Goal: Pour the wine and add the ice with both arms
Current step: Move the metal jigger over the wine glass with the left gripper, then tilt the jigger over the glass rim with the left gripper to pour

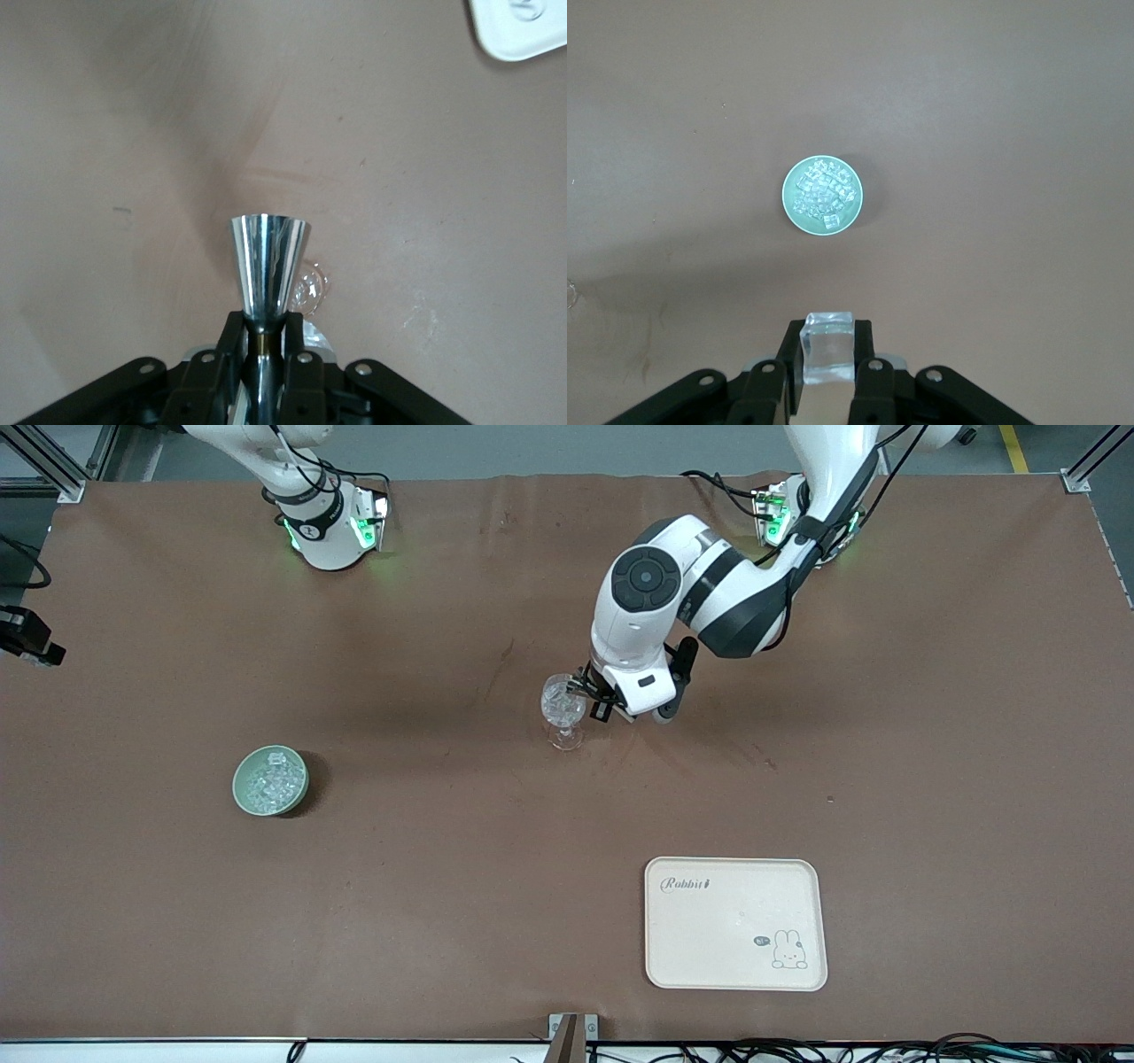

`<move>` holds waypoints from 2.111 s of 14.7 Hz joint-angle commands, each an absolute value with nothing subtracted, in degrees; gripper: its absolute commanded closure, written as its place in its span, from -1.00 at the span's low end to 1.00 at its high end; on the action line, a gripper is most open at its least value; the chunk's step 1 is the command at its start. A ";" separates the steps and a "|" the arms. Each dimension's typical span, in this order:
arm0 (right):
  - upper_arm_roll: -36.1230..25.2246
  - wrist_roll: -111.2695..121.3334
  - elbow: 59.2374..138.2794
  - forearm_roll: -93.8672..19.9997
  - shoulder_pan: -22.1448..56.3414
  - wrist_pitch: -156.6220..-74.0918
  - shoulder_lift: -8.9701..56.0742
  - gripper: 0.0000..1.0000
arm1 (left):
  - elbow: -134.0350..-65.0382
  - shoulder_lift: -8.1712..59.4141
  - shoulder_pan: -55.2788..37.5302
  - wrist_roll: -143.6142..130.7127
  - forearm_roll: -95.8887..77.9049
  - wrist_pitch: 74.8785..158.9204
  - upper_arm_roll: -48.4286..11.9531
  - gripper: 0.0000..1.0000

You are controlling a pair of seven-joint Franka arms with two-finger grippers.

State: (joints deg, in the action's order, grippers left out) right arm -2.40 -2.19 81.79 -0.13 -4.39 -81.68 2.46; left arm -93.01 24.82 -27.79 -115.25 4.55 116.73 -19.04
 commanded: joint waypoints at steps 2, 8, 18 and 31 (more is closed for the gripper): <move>-2.72 -2.64 84.11 -0.79 -4.04 -82.79 0.53 0.99 | -93.25 23.73 -29.53 -119.62 10.89 116.02 -18.90 0.99; -2.72 -2.64 84.02 -0.79 -4.04 -82.79 0.62 0.99 | -93.25 23.91 -32.78 -120.06 19.85 111.98 -18.90 0.99; -2.72 -2.72 84.02 -0.79 -4.04 -82.79 0.62 0.99 | -93.34 24.61 -36.65 -124.71 30.74 110.92 -18.90 0.99; -2.72 -2.72 84.02 -1.67 -4.04 -82.71 0.62 0.99 | -87.63 26.72 -38.06 -124.81 37.10 111.00 -18.11 0.99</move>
State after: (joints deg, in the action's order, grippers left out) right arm -2.40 -2.19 81.98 -0.97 -4.38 -81.99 2.46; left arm -90.60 25.96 -38.82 -126.07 36.72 111.69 -18.43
